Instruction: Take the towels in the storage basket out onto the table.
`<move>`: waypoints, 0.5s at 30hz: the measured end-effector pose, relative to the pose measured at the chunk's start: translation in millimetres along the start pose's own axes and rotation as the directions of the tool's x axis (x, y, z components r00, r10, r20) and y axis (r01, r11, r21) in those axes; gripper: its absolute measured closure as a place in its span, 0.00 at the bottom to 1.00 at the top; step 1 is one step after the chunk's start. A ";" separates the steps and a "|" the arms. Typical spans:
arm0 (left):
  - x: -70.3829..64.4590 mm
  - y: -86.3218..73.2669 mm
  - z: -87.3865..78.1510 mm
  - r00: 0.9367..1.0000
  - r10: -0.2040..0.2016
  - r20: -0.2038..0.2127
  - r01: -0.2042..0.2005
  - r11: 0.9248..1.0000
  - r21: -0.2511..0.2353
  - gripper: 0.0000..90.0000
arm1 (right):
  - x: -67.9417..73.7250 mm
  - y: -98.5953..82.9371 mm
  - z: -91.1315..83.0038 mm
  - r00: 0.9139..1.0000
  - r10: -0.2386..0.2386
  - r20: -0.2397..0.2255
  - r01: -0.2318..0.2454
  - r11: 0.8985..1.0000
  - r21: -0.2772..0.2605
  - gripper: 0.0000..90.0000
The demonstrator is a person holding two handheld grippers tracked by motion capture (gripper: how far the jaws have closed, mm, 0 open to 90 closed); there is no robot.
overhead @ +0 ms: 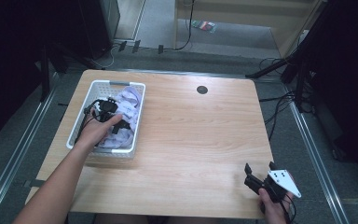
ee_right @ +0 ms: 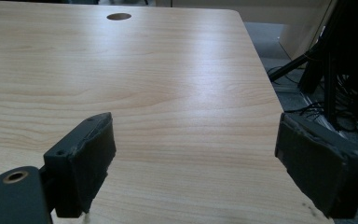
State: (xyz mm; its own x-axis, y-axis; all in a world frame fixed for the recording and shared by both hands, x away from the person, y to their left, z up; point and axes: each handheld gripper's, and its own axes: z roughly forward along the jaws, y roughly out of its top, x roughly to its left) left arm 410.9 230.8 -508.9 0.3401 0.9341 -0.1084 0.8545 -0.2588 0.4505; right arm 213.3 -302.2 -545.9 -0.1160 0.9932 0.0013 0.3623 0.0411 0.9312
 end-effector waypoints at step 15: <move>-6.8 2.7 -3.3 0.991 0.022 -0.131 -0.017 0.999 0.043 0.53 | 0.0 0.1 0.0 1.000 0.000 0.000 0.000 1.000 0.002 0.14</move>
State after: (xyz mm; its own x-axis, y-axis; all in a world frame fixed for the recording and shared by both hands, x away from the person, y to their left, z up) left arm 409.6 224.6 -504.0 0.3046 0.9523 0.0187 0.8648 -0.2847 0.4136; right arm 213.4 -302.3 -545.9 -0.1156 0.9933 0.0013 0.3640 0.0412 0.9305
